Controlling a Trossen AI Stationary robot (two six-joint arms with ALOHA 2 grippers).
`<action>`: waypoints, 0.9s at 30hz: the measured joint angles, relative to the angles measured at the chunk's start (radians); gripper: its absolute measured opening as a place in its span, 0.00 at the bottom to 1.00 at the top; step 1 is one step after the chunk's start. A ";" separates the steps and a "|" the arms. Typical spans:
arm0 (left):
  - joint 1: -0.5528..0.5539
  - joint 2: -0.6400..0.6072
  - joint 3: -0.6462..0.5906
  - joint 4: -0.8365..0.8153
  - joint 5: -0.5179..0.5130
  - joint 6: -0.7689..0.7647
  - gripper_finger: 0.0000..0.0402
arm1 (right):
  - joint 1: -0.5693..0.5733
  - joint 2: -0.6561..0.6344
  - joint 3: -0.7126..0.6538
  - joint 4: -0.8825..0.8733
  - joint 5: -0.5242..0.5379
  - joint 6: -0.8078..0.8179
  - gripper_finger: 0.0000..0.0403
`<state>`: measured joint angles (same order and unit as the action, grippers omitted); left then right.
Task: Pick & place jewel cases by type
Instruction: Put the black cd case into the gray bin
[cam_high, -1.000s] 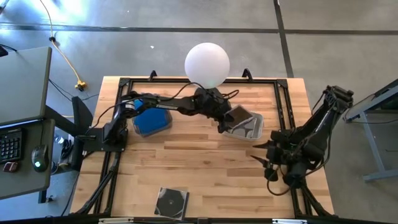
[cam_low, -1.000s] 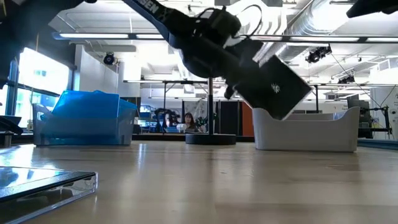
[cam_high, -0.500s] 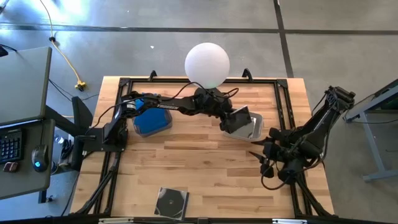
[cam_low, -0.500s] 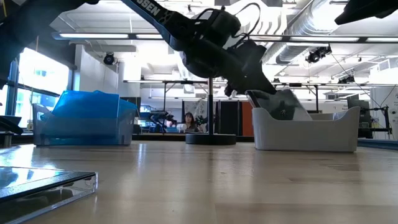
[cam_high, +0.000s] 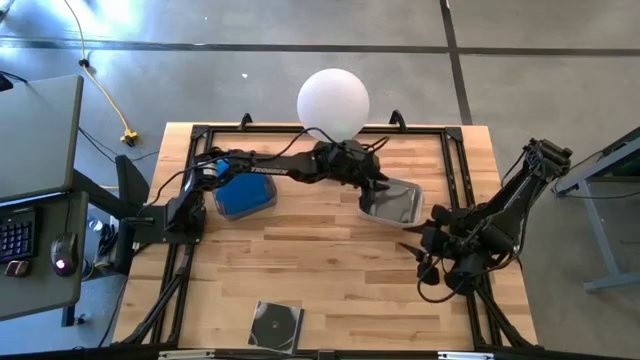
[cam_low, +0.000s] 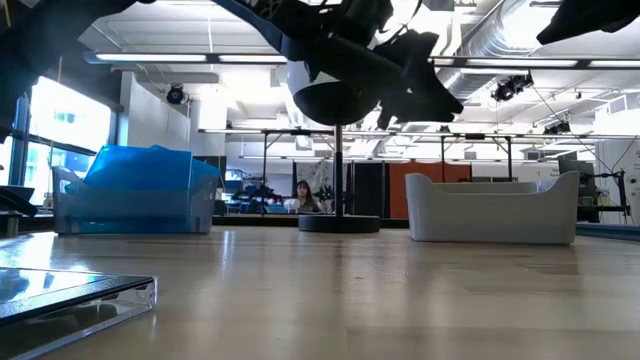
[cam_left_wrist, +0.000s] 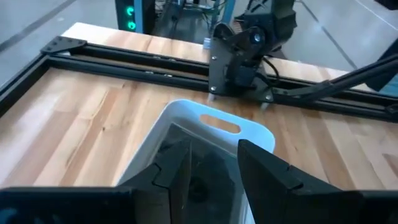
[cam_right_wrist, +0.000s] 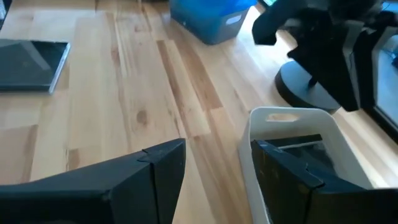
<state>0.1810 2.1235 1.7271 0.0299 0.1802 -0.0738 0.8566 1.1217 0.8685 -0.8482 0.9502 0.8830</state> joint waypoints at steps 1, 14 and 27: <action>0.000 -0.005 0.000 -0.004 0.003 -0.001 0.33 | 0.000 0.005 0.000 0.000 -0.005 0.002 0.45; -0.025 -0.334 0.001 -0.570 0.461 0.050 0.33 | -0.124 0.230 0.000 0.257 -0.151 -0.411 0.45; -0.524 -0.418 -0.027 -1.226 0.016 0.011 0.33 | -0.363 0.673 0.008 1.392 -0.766 -1.019 0.45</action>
<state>-0.3432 1.7059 1.7001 -1.1965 0.1963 -0.0626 0.4933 1.7949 0.8769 0.5440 0.1845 -0.1356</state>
